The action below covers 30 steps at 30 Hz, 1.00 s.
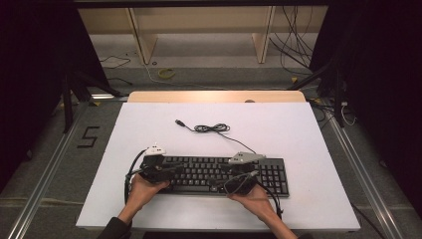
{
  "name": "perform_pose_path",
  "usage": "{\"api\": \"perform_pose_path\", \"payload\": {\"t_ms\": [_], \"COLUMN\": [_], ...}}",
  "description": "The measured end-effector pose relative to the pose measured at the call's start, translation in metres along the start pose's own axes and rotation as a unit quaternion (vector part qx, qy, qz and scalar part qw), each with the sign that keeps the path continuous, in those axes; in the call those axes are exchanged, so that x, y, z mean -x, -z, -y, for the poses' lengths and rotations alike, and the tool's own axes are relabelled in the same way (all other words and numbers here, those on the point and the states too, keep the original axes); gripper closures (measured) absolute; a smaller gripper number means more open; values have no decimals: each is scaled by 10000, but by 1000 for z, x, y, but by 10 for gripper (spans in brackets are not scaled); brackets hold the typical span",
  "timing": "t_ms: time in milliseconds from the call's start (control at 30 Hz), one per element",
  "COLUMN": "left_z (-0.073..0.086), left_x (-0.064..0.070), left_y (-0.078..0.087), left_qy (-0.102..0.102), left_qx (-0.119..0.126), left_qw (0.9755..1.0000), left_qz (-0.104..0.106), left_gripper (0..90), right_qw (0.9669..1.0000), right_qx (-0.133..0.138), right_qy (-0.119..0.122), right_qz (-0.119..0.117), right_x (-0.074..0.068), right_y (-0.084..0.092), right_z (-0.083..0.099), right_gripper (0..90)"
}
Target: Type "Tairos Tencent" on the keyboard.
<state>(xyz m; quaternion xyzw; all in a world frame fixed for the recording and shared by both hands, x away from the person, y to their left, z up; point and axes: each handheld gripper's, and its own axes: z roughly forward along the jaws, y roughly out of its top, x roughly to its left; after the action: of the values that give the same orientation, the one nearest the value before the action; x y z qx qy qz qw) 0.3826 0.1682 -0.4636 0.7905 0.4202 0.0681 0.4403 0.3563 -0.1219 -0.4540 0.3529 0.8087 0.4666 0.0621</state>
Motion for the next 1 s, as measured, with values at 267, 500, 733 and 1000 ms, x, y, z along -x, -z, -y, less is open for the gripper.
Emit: {"api": "perform_pose_path", "payload": {"t_ms": [267,500,733,1000], "left_z": [1,3,4,8], "left_x": [1,1,1,4], "left_y": [4,9,14,18], "left_qy": [7,62,103,48], "left_qx": [54,131,249,416], "left_qw": [10000,9999,9996,9991], "left_qz": [41,23,37,84], "left_gripper": [661,552,459,387], "right_qw": [10000,10000,10000,9998], "right_qx": [-3,-4,-38,-106], "right_qy": [-7,9,31,35], "right_qz": [11,35,69,179], "right_x": [0,1,1,4], "right_y": [-1,-2,-5,-8], "right_z": [-1,-2,-4,-8], "right_gripper": [321,332,374,517]}}
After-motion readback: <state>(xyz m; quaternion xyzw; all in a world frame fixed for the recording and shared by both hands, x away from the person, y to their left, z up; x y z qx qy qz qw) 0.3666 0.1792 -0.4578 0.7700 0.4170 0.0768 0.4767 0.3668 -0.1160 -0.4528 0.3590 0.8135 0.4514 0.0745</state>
